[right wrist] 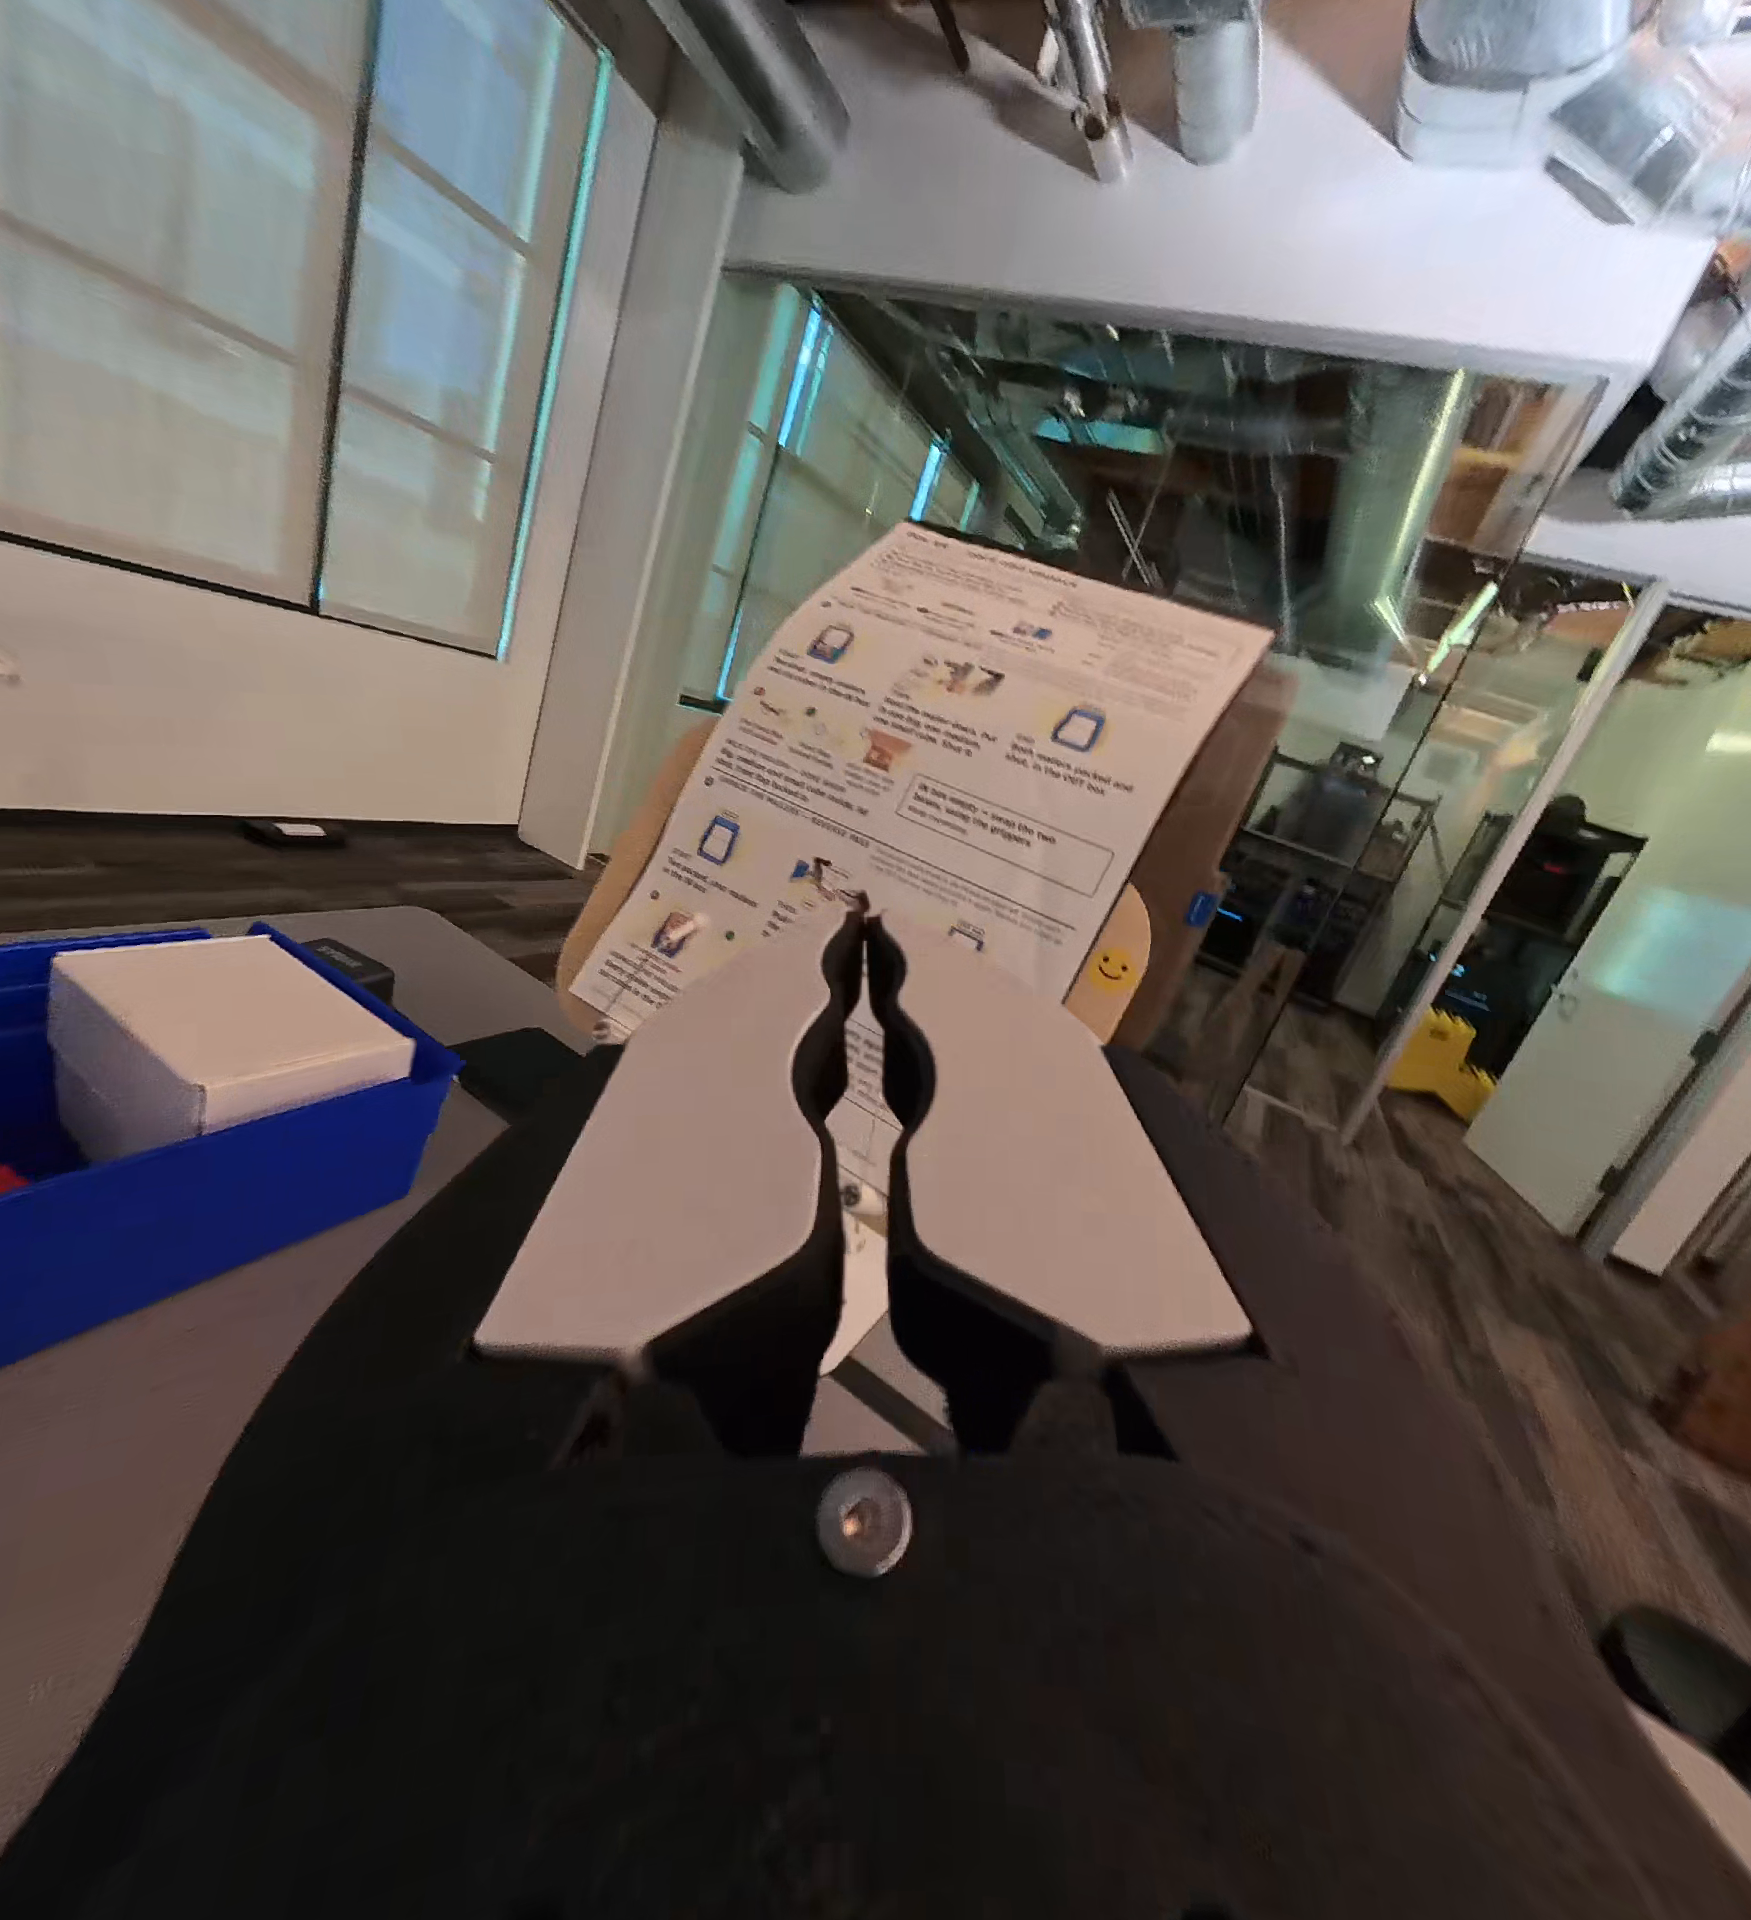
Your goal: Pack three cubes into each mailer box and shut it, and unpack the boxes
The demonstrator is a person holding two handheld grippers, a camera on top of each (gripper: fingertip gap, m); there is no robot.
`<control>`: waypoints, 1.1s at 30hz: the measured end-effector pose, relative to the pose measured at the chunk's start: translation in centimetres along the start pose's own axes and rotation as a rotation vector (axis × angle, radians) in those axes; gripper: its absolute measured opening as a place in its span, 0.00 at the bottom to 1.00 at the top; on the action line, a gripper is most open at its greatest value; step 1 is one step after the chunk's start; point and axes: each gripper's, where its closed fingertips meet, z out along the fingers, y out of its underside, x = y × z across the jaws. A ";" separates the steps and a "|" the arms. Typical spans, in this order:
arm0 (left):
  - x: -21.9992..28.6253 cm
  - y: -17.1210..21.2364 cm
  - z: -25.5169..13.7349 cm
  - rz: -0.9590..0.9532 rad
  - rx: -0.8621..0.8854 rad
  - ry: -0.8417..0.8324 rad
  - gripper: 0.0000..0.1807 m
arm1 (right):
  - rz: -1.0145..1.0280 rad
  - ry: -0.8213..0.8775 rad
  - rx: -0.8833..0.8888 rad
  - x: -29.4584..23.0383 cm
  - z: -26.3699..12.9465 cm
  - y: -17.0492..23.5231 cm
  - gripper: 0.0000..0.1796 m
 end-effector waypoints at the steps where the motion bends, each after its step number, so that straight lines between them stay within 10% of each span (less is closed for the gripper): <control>1: 0.2 0.2 0.1 0.002 -0.011 0.012 0.00 | -0.014 -0.027 0.018 -0.5 -0.2 -0.5 0.01; 33: -4.2 8.6 1.3 0.318 -0.485 -0.200 0.00 | -0.238 0.049 -0.119 0.7 -1.1 0.7 0.03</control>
